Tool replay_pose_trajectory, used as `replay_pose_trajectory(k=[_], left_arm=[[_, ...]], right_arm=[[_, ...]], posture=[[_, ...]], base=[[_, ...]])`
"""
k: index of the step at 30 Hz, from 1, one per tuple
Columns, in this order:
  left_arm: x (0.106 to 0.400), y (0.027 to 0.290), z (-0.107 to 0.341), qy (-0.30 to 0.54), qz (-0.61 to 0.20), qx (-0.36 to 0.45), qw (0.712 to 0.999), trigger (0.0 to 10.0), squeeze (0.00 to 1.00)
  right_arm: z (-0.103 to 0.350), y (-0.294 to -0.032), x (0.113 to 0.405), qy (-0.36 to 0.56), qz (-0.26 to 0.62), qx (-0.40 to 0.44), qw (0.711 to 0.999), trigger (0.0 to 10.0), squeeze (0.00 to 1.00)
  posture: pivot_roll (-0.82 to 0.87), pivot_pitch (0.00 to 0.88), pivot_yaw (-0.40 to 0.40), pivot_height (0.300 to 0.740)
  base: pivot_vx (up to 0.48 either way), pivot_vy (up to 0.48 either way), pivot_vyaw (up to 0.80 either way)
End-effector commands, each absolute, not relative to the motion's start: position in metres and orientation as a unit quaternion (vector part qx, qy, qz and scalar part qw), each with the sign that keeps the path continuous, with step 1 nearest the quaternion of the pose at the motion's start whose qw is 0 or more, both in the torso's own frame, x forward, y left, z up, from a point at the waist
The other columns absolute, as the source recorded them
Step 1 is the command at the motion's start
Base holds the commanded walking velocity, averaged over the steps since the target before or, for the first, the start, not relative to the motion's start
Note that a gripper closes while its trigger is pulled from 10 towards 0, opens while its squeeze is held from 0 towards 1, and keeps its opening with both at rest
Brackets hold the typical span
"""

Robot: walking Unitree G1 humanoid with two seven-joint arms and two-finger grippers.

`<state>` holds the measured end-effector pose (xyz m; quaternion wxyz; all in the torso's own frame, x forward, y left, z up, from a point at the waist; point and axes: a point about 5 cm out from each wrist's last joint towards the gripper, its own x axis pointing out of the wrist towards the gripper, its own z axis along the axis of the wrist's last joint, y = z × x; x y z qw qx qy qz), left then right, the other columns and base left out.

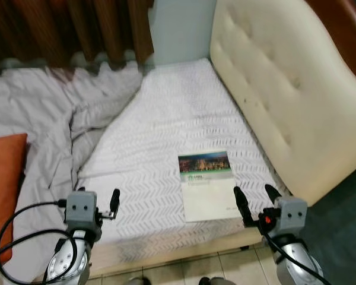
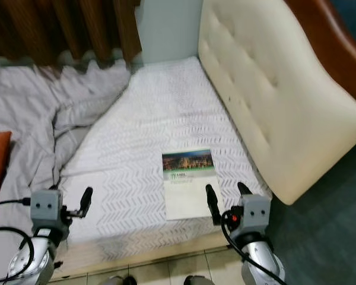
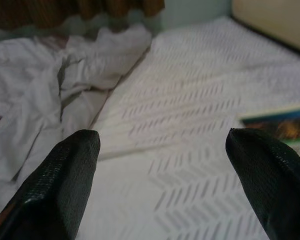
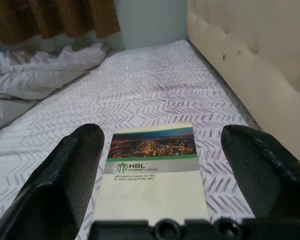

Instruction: Clean up the room

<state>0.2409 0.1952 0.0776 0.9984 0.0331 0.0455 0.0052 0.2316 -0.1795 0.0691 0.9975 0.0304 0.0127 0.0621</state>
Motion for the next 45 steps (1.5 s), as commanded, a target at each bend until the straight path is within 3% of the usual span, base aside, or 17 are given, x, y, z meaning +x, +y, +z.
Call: replay_pose_trajectory(k=[1,18,30,45], left_arm=[[0.242,0.197,0.073,0.059,0.012,0.018,0.998,10.0,0.0],[0.255,0.191,0.066,0.067,-0.008,0.038,0.997,10.0,0.0],[0.262,0.196,0.064,0.069,-0.042,0.041,0.996,10.0,0.0],[0.267,0.197,0.065,0.048,-0.037,0.038,0.997,10.0,0.0]], right_arm=[[0.066,-0.182,0.233,0.019,0.049,0.04,0.998,10.0,0.0],[0.053,-0.169,0.238,0.054,0.077,0.043,0.995,10.0,0.0],[0.053,-0.169,0.234,0.05,0.073,0.038,0.995,10.0,0.0],[0.061,-0.173,0.239,0.027,0.065,0.028,0.997,10.0,0.0]], posture=[[-0.04,0.0,-0.005,0.74],[-0.05,0.0,0.002,0.74],[-0.07,0.0,0.027,0.74],[-0.07,0.0,0.016,0.74]], base=[[0.0,0.476,0.0],[0.0,0.477,0.47],[0.0,0.48,0.0],[0.0,0.48,-0.75]])
